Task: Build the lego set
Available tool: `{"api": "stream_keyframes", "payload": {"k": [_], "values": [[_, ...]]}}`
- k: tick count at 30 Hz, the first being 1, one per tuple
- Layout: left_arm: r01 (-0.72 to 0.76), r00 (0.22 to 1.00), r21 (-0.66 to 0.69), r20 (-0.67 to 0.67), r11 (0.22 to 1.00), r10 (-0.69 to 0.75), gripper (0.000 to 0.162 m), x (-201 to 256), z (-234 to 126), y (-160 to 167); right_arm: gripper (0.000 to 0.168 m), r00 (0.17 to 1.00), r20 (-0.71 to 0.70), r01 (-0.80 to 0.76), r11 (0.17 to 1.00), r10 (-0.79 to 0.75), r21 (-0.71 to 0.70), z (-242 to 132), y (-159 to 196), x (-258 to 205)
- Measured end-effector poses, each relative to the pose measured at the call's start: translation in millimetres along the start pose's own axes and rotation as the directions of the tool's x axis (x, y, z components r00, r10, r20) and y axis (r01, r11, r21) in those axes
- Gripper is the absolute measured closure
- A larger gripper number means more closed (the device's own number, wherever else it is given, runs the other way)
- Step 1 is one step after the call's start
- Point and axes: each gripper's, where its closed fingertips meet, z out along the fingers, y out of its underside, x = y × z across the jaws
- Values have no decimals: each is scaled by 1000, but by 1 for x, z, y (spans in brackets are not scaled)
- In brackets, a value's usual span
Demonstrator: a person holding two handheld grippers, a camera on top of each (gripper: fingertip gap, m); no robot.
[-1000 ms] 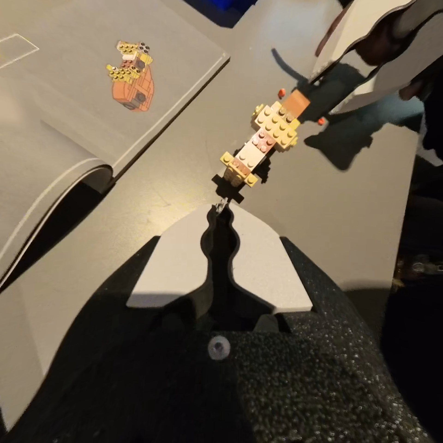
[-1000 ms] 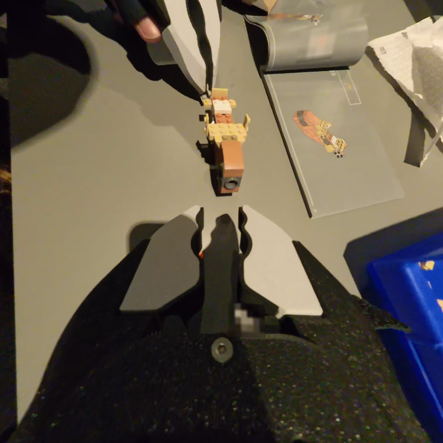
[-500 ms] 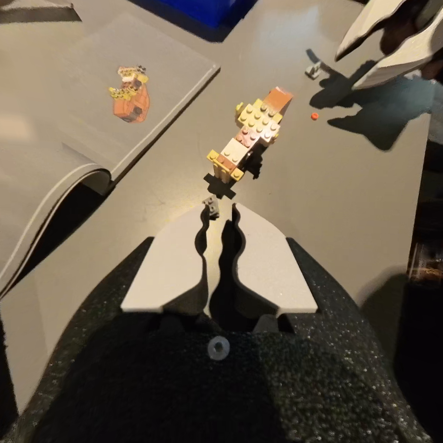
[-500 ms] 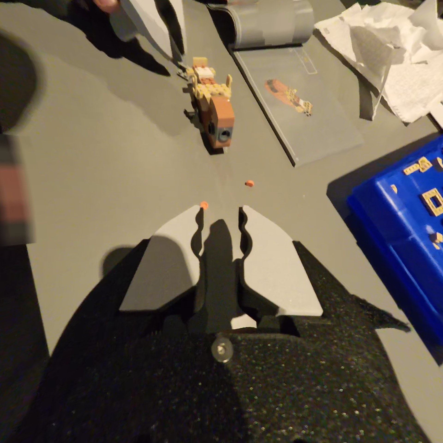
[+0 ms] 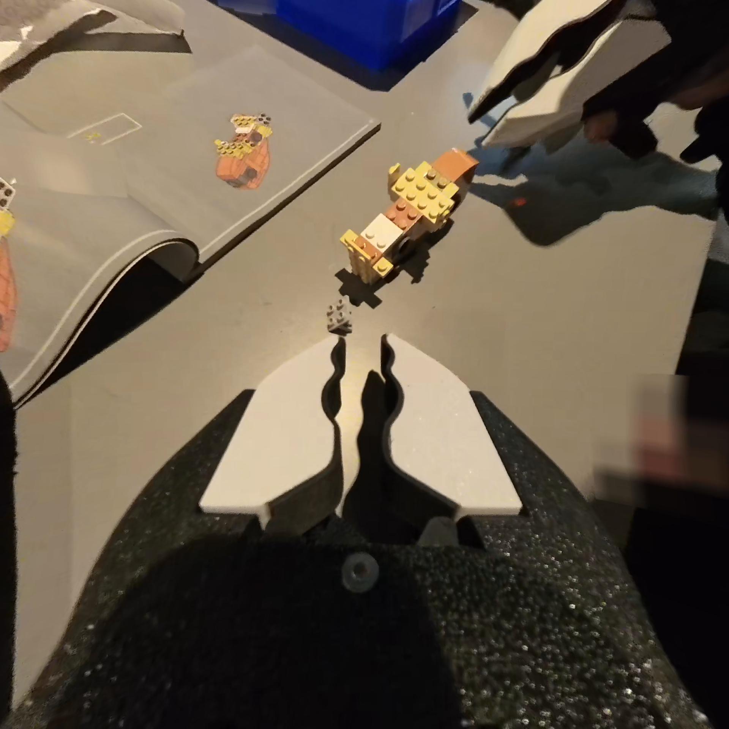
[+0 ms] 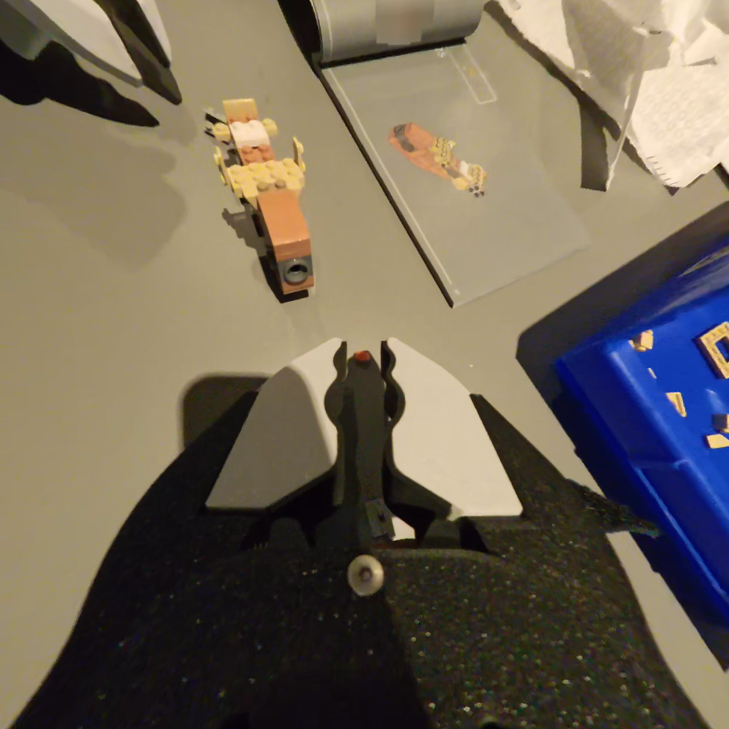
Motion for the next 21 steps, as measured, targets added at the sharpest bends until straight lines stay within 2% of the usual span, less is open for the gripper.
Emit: {"api": "stream_keyframes", "payload": {"k": [7,14,21], "values": [[-82,996,-2,45,997,82,146,-3,10,-8,152,1000,-23,7,1000,-7,-22,8,8,-6],[-261,956,-130,100,957,274,149,-14,22,0,151,1000,-25,6,1000,-7,-26,4,17,-10],[-253,964,-134,49,958,262,157,-9,26,-1,151,1000,-21,15,1000,-15,-8,4,15,-10]]}}
